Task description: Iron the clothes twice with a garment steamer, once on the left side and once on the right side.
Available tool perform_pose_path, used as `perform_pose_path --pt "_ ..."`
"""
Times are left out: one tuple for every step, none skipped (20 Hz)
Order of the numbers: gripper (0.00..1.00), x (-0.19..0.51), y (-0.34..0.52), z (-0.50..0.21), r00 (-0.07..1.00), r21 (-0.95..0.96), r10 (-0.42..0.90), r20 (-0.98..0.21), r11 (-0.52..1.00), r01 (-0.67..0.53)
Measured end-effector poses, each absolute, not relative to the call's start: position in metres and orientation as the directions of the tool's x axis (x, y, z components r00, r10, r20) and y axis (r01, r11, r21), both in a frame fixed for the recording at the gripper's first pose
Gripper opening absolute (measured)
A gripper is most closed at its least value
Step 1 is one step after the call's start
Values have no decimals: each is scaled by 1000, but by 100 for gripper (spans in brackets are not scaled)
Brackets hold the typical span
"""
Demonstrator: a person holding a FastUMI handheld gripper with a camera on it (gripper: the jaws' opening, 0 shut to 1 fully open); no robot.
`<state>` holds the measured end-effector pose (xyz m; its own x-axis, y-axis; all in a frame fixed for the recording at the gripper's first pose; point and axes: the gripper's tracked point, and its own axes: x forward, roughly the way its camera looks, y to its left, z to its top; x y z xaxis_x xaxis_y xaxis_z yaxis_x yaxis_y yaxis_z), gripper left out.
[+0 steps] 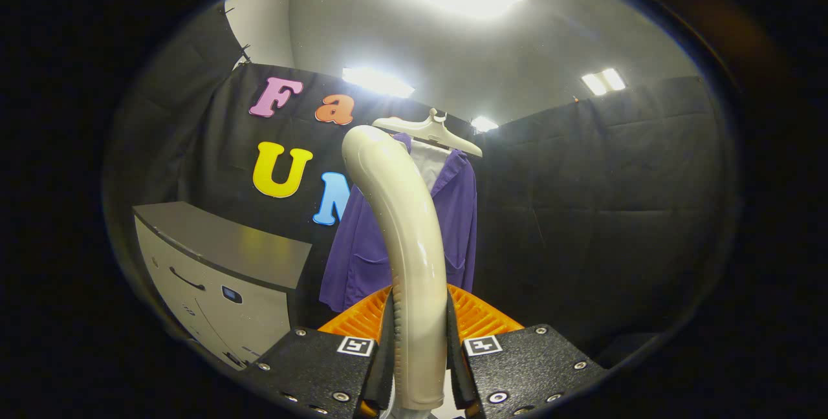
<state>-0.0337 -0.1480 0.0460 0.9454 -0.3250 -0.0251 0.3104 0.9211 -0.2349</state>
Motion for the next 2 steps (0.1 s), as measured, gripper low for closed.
perform_pose_path --pt "36 -34 -148 44 945 -233 -325 -29 922 309" --pt "36 -34 -148 43 946 -232 -324 -32 923 308"
